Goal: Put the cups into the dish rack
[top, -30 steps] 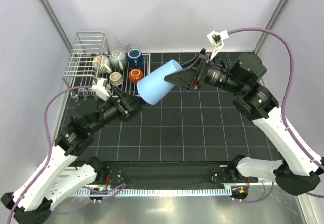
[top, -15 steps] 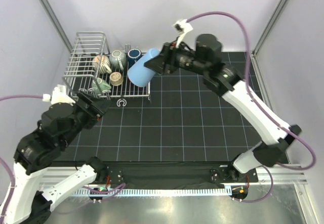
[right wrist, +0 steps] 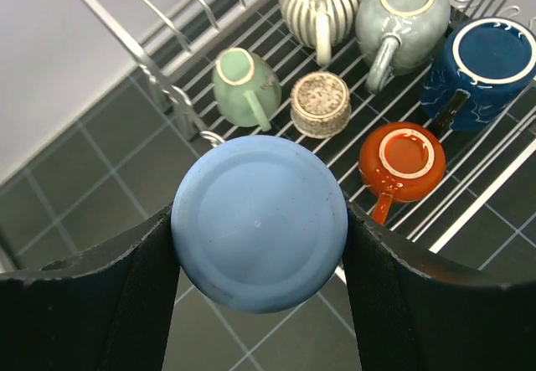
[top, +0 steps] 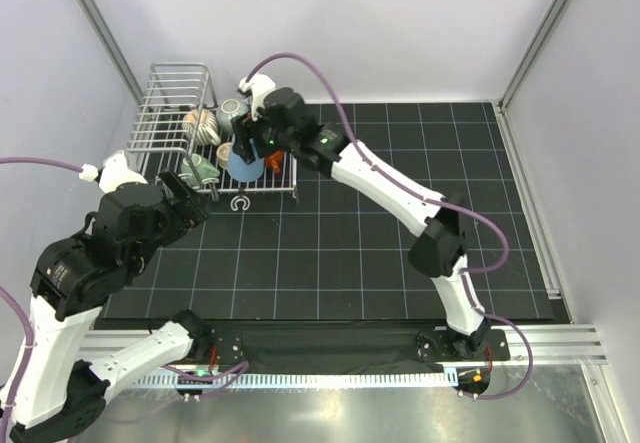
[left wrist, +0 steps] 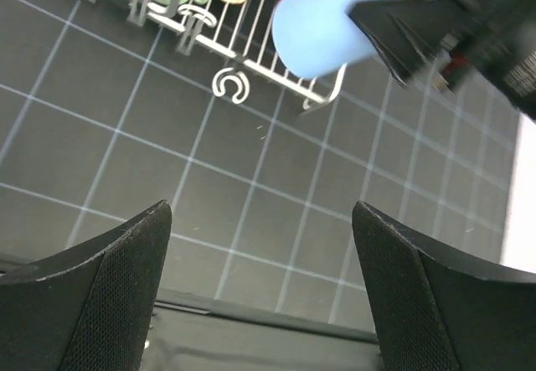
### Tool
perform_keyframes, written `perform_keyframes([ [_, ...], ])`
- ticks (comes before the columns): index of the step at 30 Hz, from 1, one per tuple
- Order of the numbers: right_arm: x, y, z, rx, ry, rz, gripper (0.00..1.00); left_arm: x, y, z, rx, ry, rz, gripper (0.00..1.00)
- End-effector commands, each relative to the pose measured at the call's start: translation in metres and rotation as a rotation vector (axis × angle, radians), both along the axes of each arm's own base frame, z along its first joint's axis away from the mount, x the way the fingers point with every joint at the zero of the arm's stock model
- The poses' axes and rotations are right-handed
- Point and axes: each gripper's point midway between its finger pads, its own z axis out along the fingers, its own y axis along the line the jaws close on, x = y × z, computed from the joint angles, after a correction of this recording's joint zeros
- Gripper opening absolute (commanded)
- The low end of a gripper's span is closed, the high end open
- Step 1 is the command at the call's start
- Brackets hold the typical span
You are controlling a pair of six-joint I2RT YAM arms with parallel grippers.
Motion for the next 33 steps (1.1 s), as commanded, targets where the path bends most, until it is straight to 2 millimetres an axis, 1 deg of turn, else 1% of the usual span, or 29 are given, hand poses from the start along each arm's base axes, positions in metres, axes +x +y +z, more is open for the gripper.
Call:
perform_keyframes([
  [1, 0.024, 0.003, 0.03, 0.008, -0.155, -0.083, 0.04, -0.006, 0.004, -0.006, 0.067, 0.015, -0.048, 0.85],
  [2, 0.027, 0.005, 0.026, 0.001, -0.162, -0.088, 0.04, -0.006, 0.006, -0.002, 0.076, 0.004, -0.051, 0.86],
  [4, 0.036, 0.011, 0.008, -0.028, -0.172, -0.097, 0.04, -0.007, 0.012, 0.0, 0.122, 0.002, -0.052, 0.86],
  [5, 0.038, 0.014, 0.0, -0.04, -0.172, -0.097, 0.04, -0.007, 0.014, 0.006, 0.129, -0.013, -0.054, 0.86],
  [7, 0.043, 0.018, -0.01, -0.061, -0.189, -0.098, 0.04, -0.006, 0.016, 0.011, 0.155, -0.026, -0.064, 0.86],
  [8, 0.046, 0.022, -0.02, -0.081, -0.195, -0.09, 0.04, -0.006, 0.016, 0.013, 0.159, -0.03, -0.071, 0.86],
  [9, 0.047, 0.024, -0.024, -0.089, -0.203, -0.083, 0.04, -0.007, 0.016, 0.013, 0.167, -0.03, -0.079, 0.86],
  [10, 0.048, 0.028, -0.024, -0.09, -0.222, -0.076, 0.04, -0.007, 0.016, 0.013, 0.176, -0.031, -0.086, 0.86],
  [11, 0.05, 0.033, -0.034, -0.102, -0.22, -0.073, 0.04, -0.007, 0.017, 0.012, 0.186, -0.026, -0.089, 0.86],
  [12, 0.053, 0.035, -0.038, -0.108, -0.221, -0.073, 0.04, -0.007, 0.017, 0.009, 0.196, -0.019, -0.089, 0.86],
  [13, 0.054, 0.038, -0.033, -0.099, -0.233, -0.077, 0.04, -0.007, 0.018, 0.007, 0.203, -0.015, -0.09, 0.86],
  [14, 0.057, 0.038, -0.035, -0.099, -0.235, -0.083, 0.04, -0.005, 0.017, 0.006, 0.212, -0.012, -0.093, 0.87],
  [22, 0.059, 0.048, -0.065, -0.106, -0.191, -0.073, 0.04, 0.006, 0.012, 0.007, 0.275, -0.009, -0.122, 0.88],
  [29, 0.062, 0.045, -0.081, -0.144, -0.191, -0.076, 0.04, 0.012, 0.011, 0.006, 0.313, -0.004, -0.134, 0.91],
  [31, 0.063, 0.045, -0.09, -0.158, -0.182, -0.074, 0.04, 0.013, 0.01, 0.006, 0.322, -0.002, -0.137, 0.91],
  [33, 0.062, 0.046, -0.095, -0.16, -0.171, -0.069, 0.04, 0.014, 0.009, 0.006, 0.325, -0.001, -0.143, 0.91],
])
